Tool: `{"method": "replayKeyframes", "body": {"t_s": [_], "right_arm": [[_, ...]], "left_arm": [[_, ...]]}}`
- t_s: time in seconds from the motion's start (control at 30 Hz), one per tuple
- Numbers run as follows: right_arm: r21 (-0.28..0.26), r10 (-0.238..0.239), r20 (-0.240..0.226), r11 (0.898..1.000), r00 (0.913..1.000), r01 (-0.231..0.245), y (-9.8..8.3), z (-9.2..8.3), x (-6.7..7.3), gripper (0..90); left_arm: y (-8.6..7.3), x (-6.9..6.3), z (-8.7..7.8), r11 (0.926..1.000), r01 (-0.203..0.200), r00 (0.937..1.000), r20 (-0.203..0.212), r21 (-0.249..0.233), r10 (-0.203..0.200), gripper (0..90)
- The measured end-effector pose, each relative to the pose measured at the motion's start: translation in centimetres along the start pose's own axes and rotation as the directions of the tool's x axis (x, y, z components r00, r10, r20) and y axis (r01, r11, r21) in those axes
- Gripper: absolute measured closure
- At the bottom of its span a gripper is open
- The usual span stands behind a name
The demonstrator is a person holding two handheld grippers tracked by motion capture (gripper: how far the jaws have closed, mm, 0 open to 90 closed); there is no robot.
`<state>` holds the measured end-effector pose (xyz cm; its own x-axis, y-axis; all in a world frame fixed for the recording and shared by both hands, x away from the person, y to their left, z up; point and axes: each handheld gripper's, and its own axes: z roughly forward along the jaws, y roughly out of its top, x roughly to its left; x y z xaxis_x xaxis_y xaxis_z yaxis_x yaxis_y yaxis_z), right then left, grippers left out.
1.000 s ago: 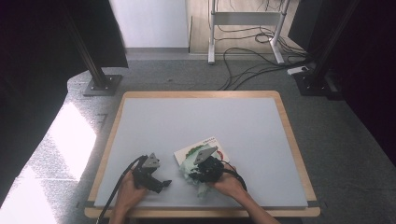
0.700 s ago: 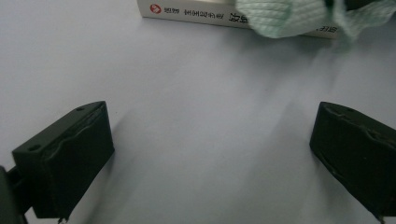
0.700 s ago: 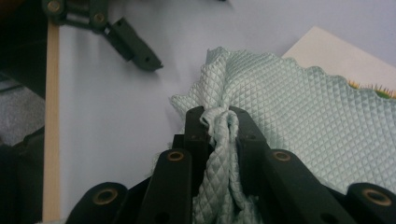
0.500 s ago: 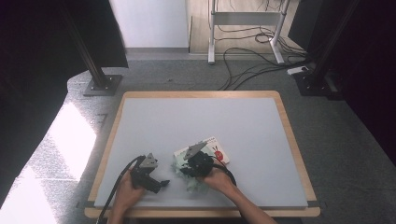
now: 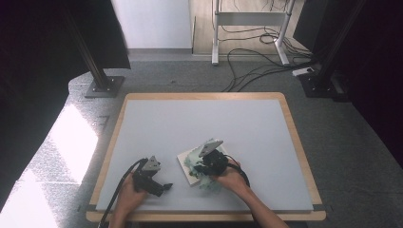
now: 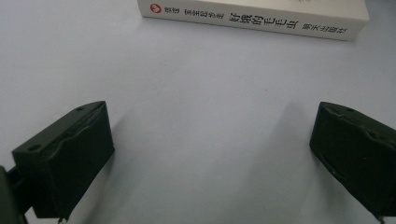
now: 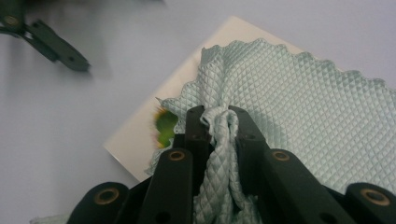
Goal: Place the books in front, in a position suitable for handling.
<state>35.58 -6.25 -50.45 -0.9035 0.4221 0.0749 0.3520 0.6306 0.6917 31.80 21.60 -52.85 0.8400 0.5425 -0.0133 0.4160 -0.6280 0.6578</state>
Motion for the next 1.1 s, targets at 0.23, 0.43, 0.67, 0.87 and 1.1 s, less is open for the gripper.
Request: {"method": "replayKeyframes", "body": {"t_s": [0.23,0.43,0.67,0.87,1.1], "right_arm": [[-0.017,0.073,0.064,0.997,0.9953,-0.073,-2.1,-2.0,-2.6,78.7],[-0.019,0.100,0.096,0.995,0.9904,-0.098,-3.4,-3.2,-3.8,78.7],[-0.015,0.138,0.152,0.990,0.9787,-0.138,-4.9,-4.8,-5.4,78.7],[-0.015,0.158,0.179,0.987,0.9712,-0.158,-5.5,-5.4,-6.3,78.6],[-0.014,0.172,0.202,0.985,0.9641,-0.172,-5.6,-5.7,-7.0,78.6]], "left_arm": [[0.0,0.0,0.0,1.0000,0.000,1.0000,0.000,0.000,0.000,0.0],[0.0,0.0,0.0,1.0000,0.000,1.0000,0.000,-0.001,0.000,0.0],[0.0,0.0,0.0,1.0000,0.000,1.0000,0.000,0.000,0.000,0.0],[0.0,0.0,0.0,1.0000,0.001,1.0000,0.000,0.000,-0.001,0.0],[0.0,0.0,0.0,1.0000,0.000,1.0000,0.000,0.000,0.000,0.0]]}}
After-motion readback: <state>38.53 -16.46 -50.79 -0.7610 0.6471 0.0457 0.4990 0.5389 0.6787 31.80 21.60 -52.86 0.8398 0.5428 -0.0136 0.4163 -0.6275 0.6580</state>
